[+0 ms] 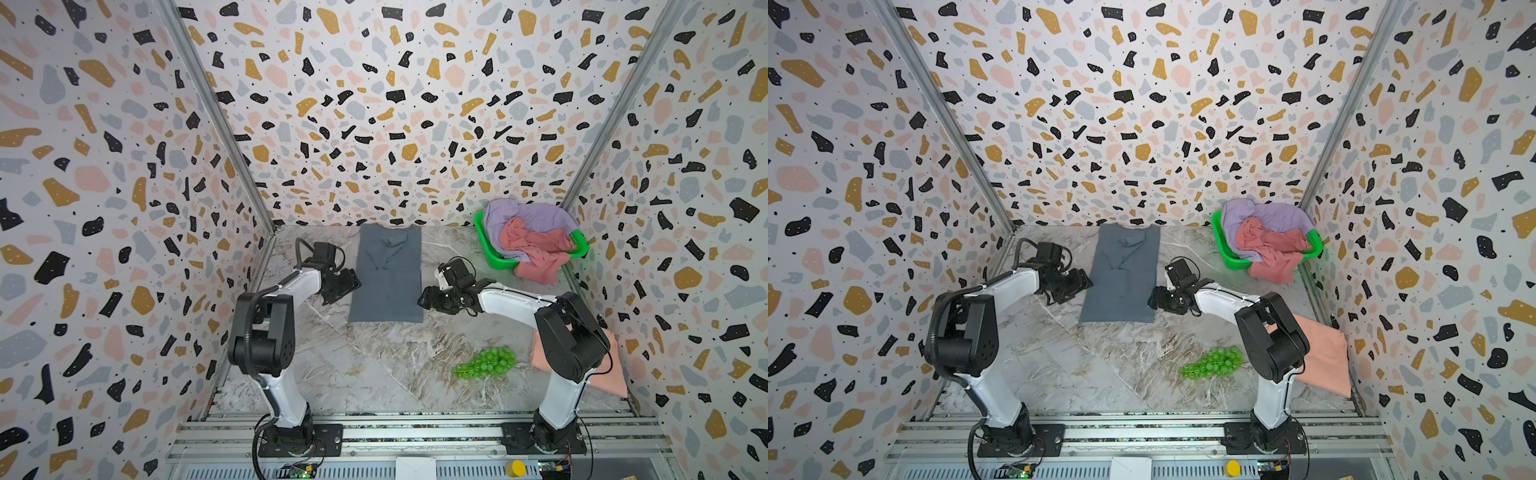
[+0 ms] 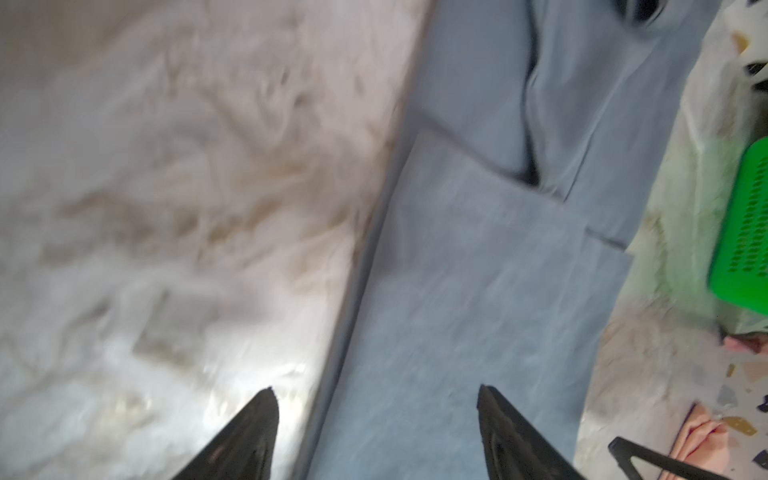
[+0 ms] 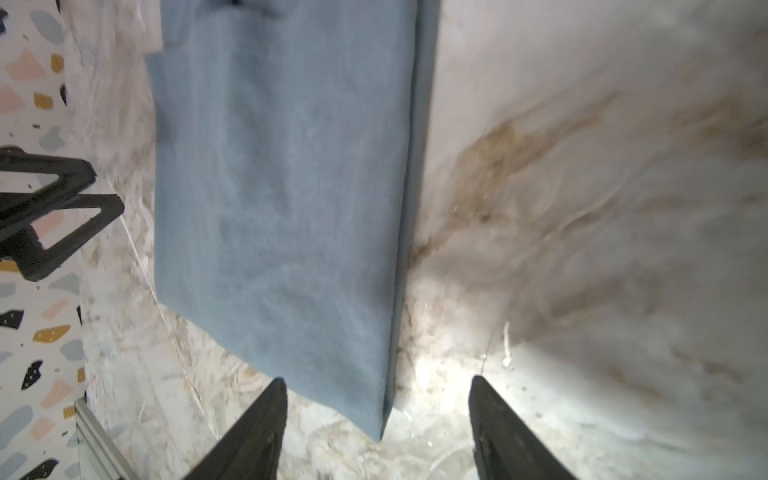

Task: Fold and stack the t-shirts

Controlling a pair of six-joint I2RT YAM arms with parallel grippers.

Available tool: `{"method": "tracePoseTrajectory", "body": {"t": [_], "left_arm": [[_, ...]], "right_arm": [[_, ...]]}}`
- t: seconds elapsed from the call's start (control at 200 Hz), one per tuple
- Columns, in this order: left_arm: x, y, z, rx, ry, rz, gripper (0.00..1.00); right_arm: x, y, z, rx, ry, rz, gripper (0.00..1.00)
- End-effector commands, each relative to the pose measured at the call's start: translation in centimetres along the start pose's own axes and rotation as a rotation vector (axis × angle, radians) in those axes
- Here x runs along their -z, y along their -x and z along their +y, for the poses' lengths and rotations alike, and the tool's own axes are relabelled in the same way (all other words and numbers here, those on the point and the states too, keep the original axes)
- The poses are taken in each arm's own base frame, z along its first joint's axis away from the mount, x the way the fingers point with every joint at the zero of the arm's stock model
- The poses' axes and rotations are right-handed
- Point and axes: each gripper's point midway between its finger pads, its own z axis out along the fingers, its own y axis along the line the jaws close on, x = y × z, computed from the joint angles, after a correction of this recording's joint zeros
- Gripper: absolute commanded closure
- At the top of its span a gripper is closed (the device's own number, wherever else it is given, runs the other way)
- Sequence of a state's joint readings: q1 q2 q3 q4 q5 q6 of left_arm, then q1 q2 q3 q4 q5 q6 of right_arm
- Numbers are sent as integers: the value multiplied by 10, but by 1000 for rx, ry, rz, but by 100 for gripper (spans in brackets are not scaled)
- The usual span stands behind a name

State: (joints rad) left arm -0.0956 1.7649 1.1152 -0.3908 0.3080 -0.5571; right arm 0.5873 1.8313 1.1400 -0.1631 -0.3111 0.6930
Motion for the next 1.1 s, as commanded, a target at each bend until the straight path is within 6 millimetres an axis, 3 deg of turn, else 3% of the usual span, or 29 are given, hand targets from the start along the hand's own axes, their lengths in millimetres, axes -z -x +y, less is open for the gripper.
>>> {"method": "tracePoseTrajectory", "body": {"t": [0.0,0.145,0.295,0.456,0.501,0.596,0.636,0.711,0.791,0.996,1.096], "left_arm": [[5,-38,9,-16,-24,48,25],[0,-80,25,27,-47,109,28],[-11,-94,30,51,-76,136,33],[-19,-86,23,71,-116,122,53],[-18,-82,22,66,-112,105,61],[-12,-71,19,48,-107,62,88],[-9,-68,18,40,-104,52,100],[-2,-73,18,22,-93,65,100],[10,-94,23,6,-78,102,100],[58,-167,31,-16,-95,182,100],[83,-181,20,-19,-158,169,100]], "right_arm": [[9,-14,9,8,52,61,31],[-3,-34,14,-5,129,134,34],[-25,-48,10,-60,161,168,40],[-45,-56,13,-85,162,177,52],[-49,-55,11,-88,146,164,62],[-49,-46,9,-81,109,127,87],[-45,-40,8,-64,89,106,93],[-32,-33,12,-19,71,80,96],[-12,-38,16,35,69,90,98],[44,-106,23,130,74,179,99],[72,-131,33,151,72,190,99]]}}
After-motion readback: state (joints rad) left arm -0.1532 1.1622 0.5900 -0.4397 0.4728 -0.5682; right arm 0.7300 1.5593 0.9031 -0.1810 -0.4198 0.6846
